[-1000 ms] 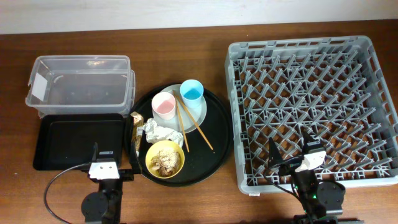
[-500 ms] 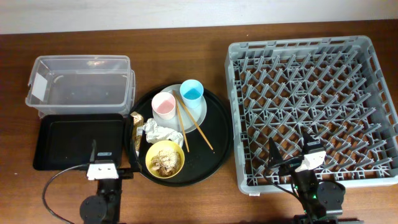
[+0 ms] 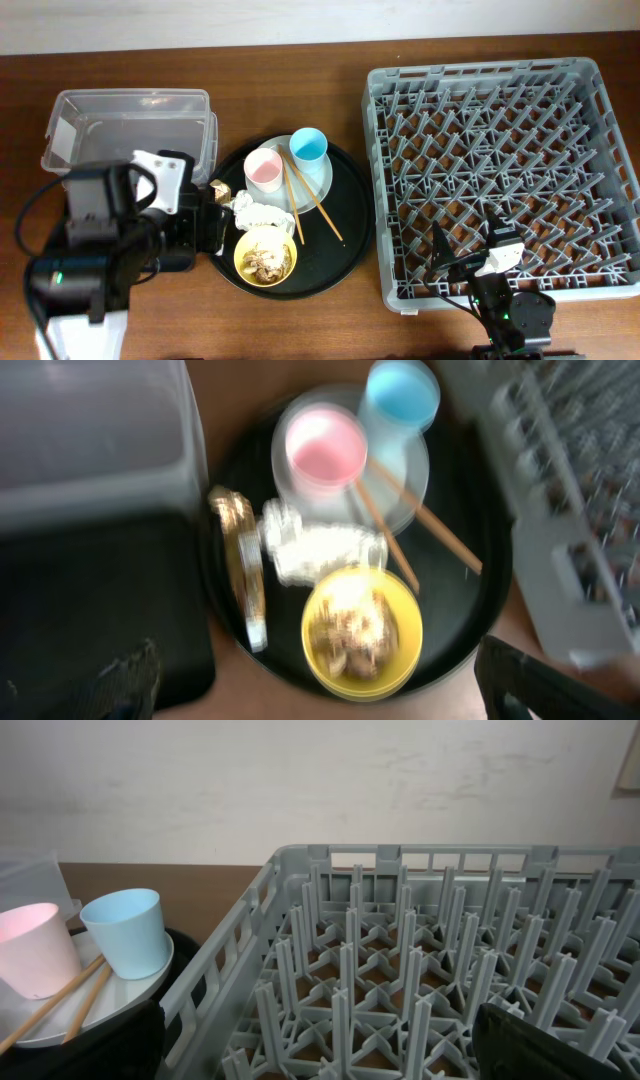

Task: Sort waste into correct bins and load items into the dishwasher rack
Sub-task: 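Move the left gripper toward the gold wrapper and tissue on the tray, then grasp the gold wrapper with the left gripper and drop it in the clear bin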

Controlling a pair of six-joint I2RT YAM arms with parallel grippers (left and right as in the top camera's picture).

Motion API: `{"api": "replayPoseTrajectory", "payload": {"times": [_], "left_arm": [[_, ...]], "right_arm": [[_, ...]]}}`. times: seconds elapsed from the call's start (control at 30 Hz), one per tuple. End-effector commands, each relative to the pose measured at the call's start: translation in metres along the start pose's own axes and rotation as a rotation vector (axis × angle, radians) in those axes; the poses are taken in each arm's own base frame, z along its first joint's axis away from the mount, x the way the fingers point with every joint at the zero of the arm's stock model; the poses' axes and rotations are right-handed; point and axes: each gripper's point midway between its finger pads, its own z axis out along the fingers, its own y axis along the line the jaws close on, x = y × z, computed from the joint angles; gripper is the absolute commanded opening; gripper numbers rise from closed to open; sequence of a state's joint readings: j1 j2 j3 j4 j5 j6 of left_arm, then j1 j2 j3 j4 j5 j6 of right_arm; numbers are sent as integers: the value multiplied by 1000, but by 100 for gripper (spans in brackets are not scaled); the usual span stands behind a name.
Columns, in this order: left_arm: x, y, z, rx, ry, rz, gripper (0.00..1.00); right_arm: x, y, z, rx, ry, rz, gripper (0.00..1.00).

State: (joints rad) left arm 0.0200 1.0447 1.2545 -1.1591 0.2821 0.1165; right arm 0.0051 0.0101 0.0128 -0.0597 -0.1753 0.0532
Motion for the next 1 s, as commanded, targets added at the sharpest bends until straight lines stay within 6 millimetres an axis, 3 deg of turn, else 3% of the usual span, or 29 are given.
{"api": "replayPoseTrajectory", "payload": {"times": [0.0,0.03,0.07,0.2,0.37,0.43,0.53,0.63,0.73,0.83,0.97], "left_arm": [[23,0,28,61,202,-47,96],[30,2,37,69,262,-66,82],[35,3,45,74,308,-81,76],[62,10,78,79,454,-168,61],[91,26,114,1,466,-286,61],[103,30,130,-9,453,-288,67],[118,53,146,-183,434,-293,67],[112,42,159,-215,395,-179,67],[97,43,162,-372,318,-96,67],[90,48,158,-486,268,-105,68],[90,47,159,-479,264,-107,68]], "right_arm": [[3,-1,0,1,4,6,98],[3,-1,0,1,4,6,98],[3,-1,0,1,4,6,98],[3,-1,0,1,4,6,98],[3,-1,0,1,4,6,98],[3,-1,0,1,4,6,98],[3,-1,0,1,4,6,98],[3,-1,0,1,4,6,98],[3,-1,0,1,4,6,98],[3,-1,0,1,4,6,98],[3,-1,0,1,4,6,98]]}}
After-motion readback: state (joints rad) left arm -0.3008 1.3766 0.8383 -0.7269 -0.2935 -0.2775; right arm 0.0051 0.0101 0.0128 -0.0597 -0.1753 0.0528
